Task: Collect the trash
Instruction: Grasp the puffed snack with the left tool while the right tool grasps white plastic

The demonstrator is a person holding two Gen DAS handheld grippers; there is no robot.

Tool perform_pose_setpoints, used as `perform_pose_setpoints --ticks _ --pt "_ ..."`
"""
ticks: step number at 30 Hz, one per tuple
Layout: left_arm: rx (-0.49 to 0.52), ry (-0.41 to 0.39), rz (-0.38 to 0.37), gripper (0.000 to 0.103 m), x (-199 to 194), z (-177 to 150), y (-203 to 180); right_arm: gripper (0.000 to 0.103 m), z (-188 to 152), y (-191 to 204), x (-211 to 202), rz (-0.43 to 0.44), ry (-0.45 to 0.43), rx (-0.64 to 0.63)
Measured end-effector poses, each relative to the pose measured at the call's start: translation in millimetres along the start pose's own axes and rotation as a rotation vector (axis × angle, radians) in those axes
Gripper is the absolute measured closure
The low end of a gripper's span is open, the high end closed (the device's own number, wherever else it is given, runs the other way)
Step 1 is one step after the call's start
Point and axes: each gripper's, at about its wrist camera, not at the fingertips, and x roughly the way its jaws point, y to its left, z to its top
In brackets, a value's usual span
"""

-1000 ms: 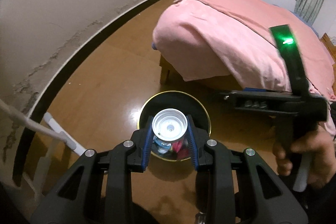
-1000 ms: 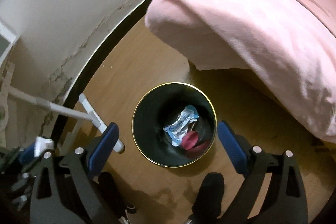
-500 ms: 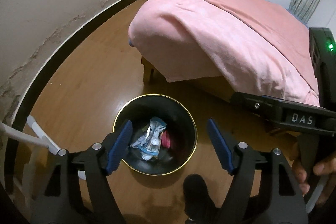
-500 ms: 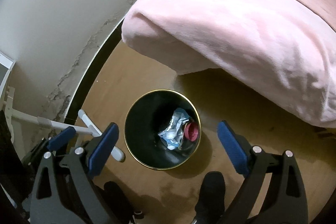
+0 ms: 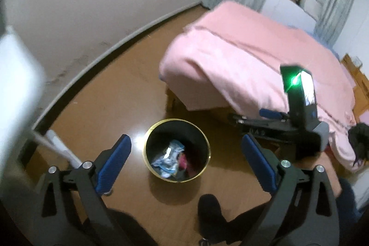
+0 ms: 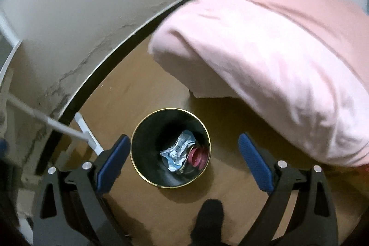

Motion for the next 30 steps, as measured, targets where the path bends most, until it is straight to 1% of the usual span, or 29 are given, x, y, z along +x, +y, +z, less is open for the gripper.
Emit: perform_pose_setpoints --ticks 1,2,4,7,8,9,10,11,12,13,14,17,19,21,22,23,24,26,27,28,29,30 --pt "-0.008 -0.014 0.019 0.009 -18.5 -1.7 8.3 0.011 -1.3 9.2 -8.1 0.016 -0.004 -0.015" --pt "-0.020 -0.038 0.048 0.009 -48.2 -6.0 25.2 0.011 -1.8 20.0 -17.4 0.046 -0.008 -0.031" --pt "-0.035 -0.068 0.098 0.009 -83.4 -12.2 49.6 0.011 -0.9 49.4 -42.5 0.103 -0.039 -0.068" --pt "-0.085 -0.119 0.248 0.009 -147.8 -28.5 107.9 0.011 4.6 109.7 -84.1 0.177 -0.110 -0.165" --pt "-0.113 -0.132 0.304 0.008 -170.7 -36.9 132.4 0.011 4.8 139.8 -101.3 0.220 -0.134 -0.213" --pt "-0.141 -0.138 0.357 0.007 -190.6 -45.2 155.9 0.011 4.5 160.0 -110.6 0.248 -0.143 -0.243" --pt "-0.181 -0.144 0.427 0.007 -213.1 -55.7 185.7 0.011 3.0 183.0 -120.3 0.283 -0.150 -0.281" --pt "-0.208 -0.148 0.474 0.007 -226.7 -62.0 203.7 0.011 0.9 207.7 -129.2 0.316 -0.154 -0.324" --pt "-0.248 -0.145 0.536 0.007 -243.3 -71.3 228.5 0.011 -1.4 238.8 -138.9 0.356 -0.154 -0.380" --pt "-0.284 -0.138 0.578 0.007 -256.3 -79.1 249.8 0.011 -4.0 261.6 -144.7 0.385 -0.151 -0.421" --pt "-0.339 -0.130 0.624 0.007 -272.9 -93.6 282.8 0.011 -7.9 294.7 -151.3 0.428 -0.141 -0.479" --pt "-0.431 -0.111 0.698 0.007 -297.9 -120.1 340.7 0.011 -13.6 360.5 -158.5 0.499 -0.105 -0.588" --pt "-0.479 -0.097 0.750 0.007 -306.8 -134.0 378.4 0.011 -21.1 411.1 -159.8 0.530 -0.074 -0.664" --pt "-0.520 -0.097 0.761 0.007 -315.1 -143.3 406.4 0.011 -26.3 448.7 -158.5 0.551 -0.054 -0.720" --pt "-0.540 -0.094 0.754 0.007 -316.4 -147.1 418.6 0.011 -29.2 463.5 -158.2 0.559 -0.047 -0.742" --pt "-0.560 -0.092 0.731 0.007 -314.6 -148.1 428.4 0.011 -31.1 479.2 -156.7 0.563 -0.041 -0.765" --pt "-0.565 -0.082 0.708 0.007 -313.7 -147.0 437.7 0.011 -34.9 497.5 -155.3 0.566 -0.034 -0.795" --pt "-0.569 -0.056 0.700 0.007 -304.9 -144.4 447.9 0.012 -38.2 525.7 -152.7 0.567 -0.027 -0.830" --pt "-0.555 -0.057 0.686 0.008 -301.1 -142.4 447.8 0.012 -41.7 542.2 -153.1 0.570 -0.023 -0.844" --pt "-0.528 -0.062 0.670 0.012 -299.2 -140.5 448.3 0.012 -41.9 554.5 -151.5 0.573 -0.019 -0.853" --pt "-0.514 -0.064 0.666 0.031 -298.6 -139.5 449.2 0.012 -43.3 564.6 -150.1 0.576 -0.014 -0.865" --pt "-0.498 -0.062 0.653 0.054 -297.7 -138.6 449.0 0.012 -45.4 579.5 -148.1 0.576 -0.014 -0.882"
